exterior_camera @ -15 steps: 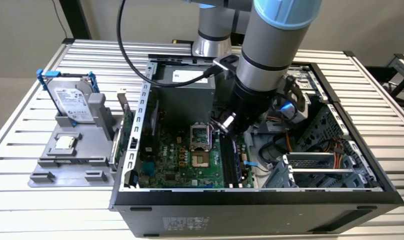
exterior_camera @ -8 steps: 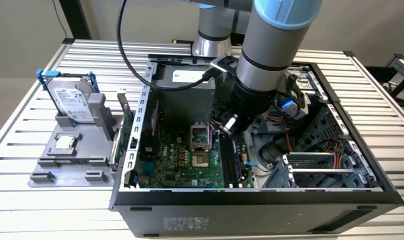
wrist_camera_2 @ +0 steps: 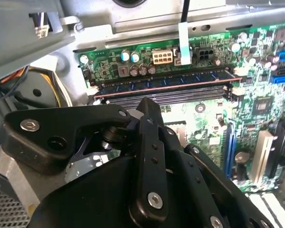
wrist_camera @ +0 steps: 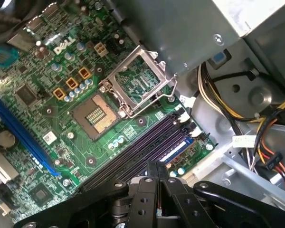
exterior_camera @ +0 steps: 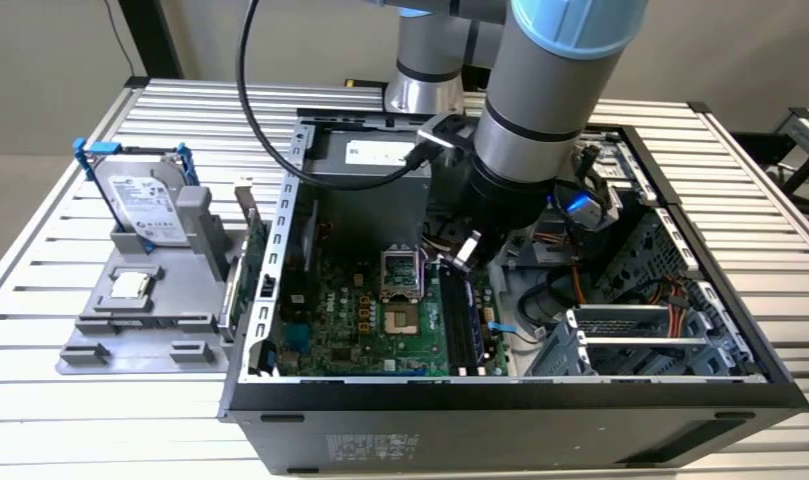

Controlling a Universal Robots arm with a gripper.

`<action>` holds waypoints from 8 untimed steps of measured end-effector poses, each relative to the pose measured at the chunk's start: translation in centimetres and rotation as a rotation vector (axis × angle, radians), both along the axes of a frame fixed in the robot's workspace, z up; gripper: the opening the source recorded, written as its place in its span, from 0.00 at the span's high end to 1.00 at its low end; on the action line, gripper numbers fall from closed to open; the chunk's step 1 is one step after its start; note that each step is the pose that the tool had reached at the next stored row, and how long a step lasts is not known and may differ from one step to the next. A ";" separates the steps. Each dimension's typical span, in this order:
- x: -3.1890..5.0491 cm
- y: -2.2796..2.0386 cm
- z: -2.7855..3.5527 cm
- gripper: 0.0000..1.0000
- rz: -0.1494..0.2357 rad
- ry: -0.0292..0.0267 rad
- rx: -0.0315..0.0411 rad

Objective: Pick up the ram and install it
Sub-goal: 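Press down the ram until it locks into place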

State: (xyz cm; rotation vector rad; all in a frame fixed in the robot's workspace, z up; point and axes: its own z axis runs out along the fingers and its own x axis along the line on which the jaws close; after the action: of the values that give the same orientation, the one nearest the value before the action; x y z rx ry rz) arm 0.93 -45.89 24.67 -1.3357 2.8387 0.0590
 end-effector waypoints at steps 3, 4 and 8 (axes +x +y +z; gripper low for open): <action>0.05 0.00 0.00 1.00 0.031 0.0000 0.0001; 0.08 0.00 0.00 1.00 0.043 0.0000 0.0001; 0.14 0.00 0.00 1.00 0.086 0.0000 0.0000</action>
State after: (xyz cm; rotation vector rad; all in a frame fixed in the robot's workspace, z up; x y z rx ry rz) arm 1.07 -45.90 24.67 -1.4573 2.7800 0.0593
